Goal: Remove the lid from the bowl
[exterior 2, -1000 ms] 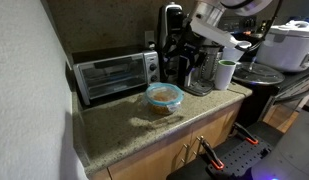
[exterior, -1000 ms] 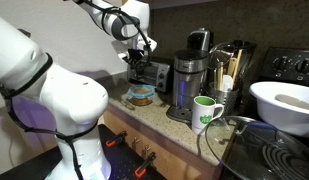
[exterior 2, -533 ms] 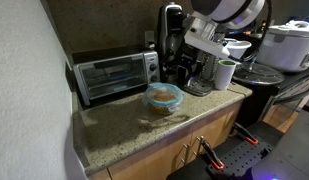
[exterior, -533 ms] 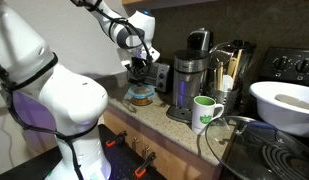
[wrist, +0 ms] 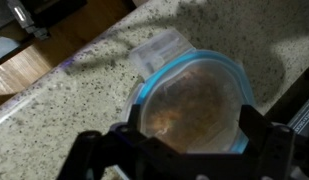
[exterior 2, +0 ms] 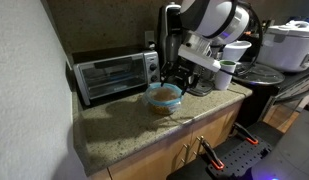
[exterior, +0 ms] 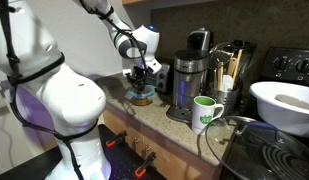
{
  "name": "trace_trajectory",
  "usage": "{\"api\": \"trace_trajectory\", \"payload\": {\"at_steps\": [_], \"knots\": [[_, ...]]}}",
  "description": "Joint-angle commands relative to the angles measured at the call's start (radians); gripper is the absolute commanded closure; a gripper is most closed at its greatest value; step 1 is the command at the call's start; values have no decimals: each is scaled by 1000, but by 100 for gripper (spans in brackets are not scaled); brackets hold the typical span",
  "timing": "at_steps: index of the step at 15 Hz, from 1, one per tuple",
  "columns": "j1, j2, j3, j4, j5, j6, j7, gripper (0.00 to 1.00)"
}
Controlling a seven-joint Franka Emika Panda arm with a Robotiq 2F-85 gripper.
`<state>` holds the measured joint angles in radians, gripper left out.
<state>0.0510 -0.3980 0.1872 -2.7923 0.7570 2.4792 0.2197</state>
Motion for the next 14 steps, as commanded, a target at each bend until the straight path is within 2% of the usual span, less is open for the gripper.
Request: {"api": "trace_trajectory", "payload": {"at_steps": [1, 7, 14], "knots": [[-70, 51, 56, 0, 51, 31, -37, 0], [-202, 44, 109, 2, 6, 9, -36, 0], [-293, 59, 196, 5, 72, 15, -60, 0]]}}
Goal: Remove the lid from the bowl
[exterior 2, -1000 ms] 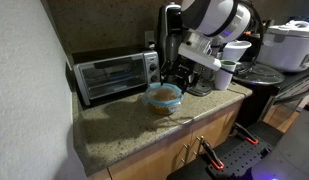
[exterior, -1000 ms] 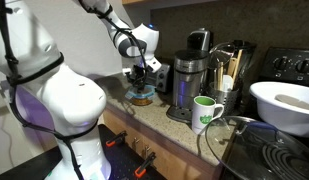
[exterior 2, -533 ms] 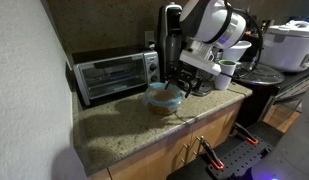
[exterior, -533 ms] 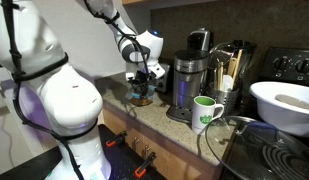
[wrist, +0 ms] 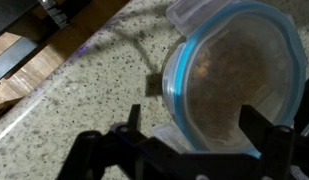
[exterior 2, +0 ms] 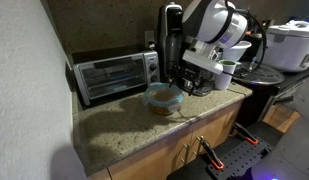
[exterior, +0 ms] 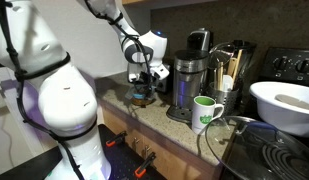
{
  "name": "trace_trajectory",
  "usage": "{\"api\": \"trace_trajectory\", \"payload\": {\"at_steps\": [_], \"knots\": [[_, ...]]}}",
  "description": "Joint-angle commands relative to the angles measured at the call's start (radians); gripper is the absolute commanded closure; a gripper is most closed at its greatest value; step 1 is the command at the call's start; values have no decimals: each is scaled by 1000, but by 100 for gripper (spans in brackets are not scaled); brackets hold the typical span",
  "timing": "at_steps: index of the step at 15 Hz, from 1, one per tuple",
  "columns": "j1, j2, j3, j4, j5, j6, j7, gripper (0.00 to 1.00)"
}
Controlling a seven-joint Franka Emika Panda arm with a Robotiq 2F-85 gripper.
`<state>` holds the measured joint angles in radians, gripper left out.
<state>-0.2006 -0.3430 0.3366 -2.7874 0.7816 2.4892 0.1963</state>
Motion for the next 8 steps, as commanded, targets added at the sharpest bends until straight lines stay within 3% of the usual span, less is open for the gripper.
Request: {"api": "trace_trajectory", "payload": {"at_steps": [1, 2, 3, 8], "knots": [[-52, 3, 62, 0, 57, 6, -38, 0], [-62, 1, 76, 0, 66, 4, -39, 0], [-74, 0, 92, 0, 77, 5, -42, 17], [-146, 4, 175, 0, 109, 4, -57, 58]]}}
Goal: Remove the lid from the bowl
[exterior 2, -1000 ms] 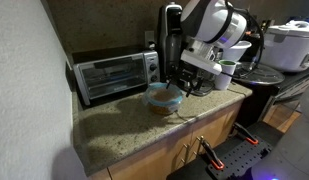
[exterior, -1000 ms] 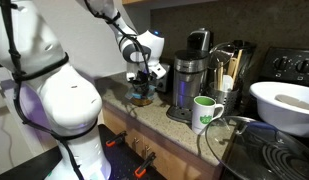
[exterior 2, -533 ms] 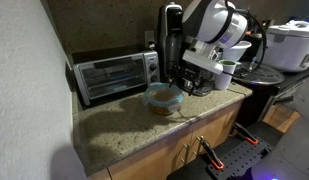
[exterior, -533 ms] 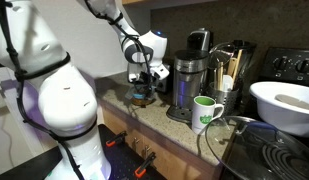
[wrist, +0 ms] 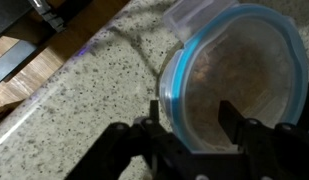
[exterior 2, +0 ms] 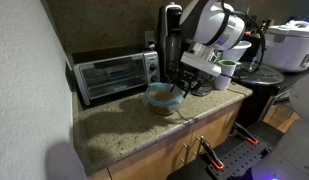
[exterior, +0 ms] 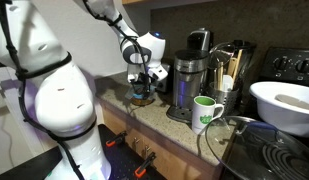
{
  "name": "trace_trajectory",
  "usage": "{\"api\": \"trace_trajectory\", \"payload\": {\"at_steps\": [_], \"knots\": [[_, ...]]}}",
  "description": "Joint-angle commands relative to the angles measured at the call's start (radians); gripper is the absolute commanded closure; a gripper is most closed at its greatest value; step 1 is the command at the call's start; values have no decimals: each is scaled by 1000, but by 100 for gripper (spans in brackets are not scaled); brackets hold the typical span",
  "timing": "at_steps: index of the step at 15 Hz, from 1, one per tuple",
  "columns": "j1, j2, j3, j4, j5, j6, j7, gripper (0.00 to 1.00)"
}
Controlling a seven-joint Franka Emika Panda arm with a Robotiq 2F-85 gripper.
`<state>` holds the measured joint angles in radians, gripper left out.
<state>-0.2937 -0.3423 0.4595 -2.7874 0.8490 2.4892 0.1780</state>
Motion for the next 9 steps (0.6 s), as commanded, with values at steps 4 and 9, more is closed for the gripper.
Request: {"api": "trace_trajectory", "payload": {"at_steps": [4, 9], "knots": [[-115, -10, 114, 5, 64, 0, -63, 84], [-188, -51, 180, 13, 101, -19, -99, 95]]}}
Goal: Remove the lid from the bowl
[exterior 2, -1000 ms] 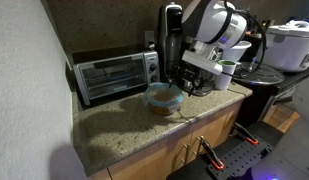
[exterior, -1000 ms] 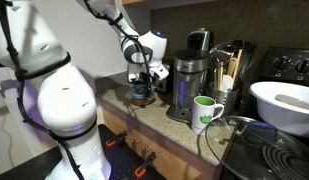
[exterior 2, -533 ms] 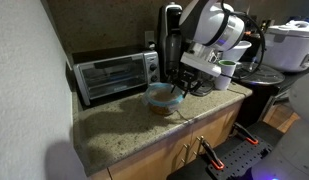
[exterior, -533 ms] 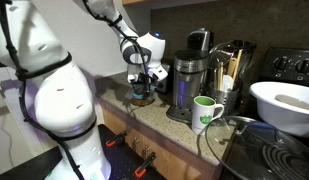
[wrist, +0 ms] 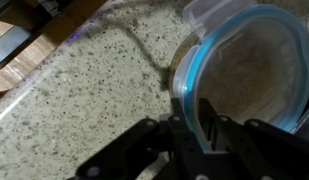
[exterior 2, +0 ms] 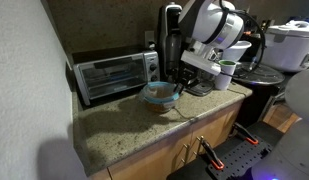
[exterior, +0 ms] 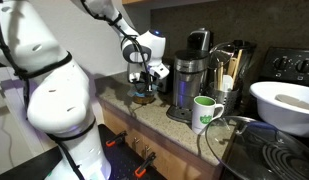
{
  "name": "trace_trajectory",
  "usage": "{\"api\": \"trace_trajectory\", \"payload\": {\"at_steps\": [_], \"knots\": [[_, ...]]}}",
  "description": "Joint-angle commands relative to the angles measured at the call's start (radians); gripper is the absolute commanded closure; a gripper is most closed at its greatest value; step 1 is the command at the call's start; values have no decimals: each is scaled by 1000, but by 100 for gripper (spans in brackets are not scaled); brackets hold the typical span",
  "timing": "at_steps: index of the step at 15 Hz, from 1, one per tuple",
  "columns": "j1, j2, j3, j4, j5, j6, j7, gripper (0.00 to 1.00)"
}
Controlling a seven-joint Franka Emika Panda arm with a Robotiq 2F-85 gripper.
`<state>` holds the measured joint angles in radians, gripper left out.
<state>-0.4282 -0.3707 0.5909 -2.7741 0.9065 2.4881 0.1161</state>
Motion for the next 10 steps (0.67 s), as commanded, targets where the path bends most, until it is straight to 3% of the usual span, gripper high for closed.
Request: {"api": "trace_trajectory", "payload": {"at_steps": [1, 10], "knots": [[-64, -32, 59, 1, 55, -23, -49, 98], [-106, -185, 87, 2, 127, -129, -131, 96]]}}
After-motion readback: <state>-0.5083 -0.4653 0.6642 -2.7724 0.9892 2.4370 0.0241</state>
